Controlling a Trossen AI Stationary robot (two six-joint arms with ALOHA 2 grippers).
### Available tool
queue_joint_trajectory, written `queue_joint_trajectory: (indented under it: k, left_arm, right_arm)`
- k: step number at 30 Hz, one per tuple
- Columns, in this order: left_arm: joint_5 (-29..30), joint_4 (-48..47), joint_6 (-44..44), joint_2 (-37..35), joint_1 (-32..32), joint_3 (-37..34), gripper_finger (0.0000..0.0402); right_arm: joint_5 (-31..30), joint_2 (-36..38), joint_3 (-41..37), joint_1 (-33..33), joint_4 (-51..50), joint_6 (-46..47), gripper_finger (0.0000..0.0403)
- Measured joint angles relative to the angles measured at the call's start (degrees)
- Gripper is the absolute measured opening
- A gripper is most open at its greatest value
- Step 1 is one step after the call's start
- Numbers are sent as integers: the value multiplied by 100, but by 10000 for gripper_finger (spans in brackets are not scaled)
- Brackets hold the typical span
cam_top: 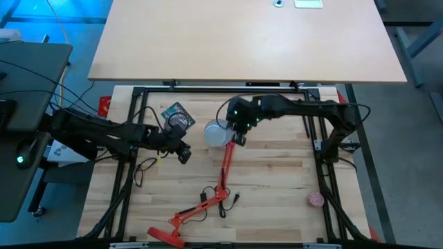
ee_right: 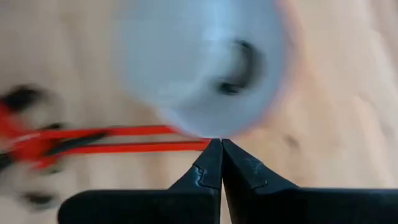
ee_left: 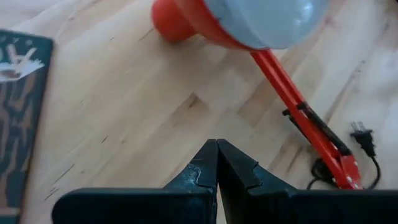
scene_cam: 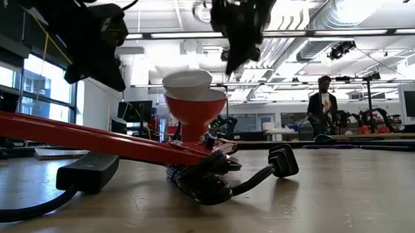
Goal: Screw lightbulb
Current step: Remove the lightbulb from the red lamp
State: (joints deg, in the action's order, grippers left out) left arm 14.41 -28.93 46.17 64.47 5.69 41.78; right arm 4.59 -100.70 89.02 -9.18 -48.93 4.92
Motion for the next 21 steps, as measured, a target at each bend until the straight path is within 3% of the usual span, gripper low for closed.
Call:
queue_joint_trajectory:
  k: [3,12,21]
  left_arm:
    - [233,228,219,-9,197,-116,0]
    - [417,347,170,15,354,-253,0]
    - [617,361,168,236,352,-251,0]
  right_arm:
    - [-152,-133,-7,-344,-135,12,0]
    - [1200,-165,-160,-904,676,344,0]
    - [1237,-518,-162,-988,1327,301,0]
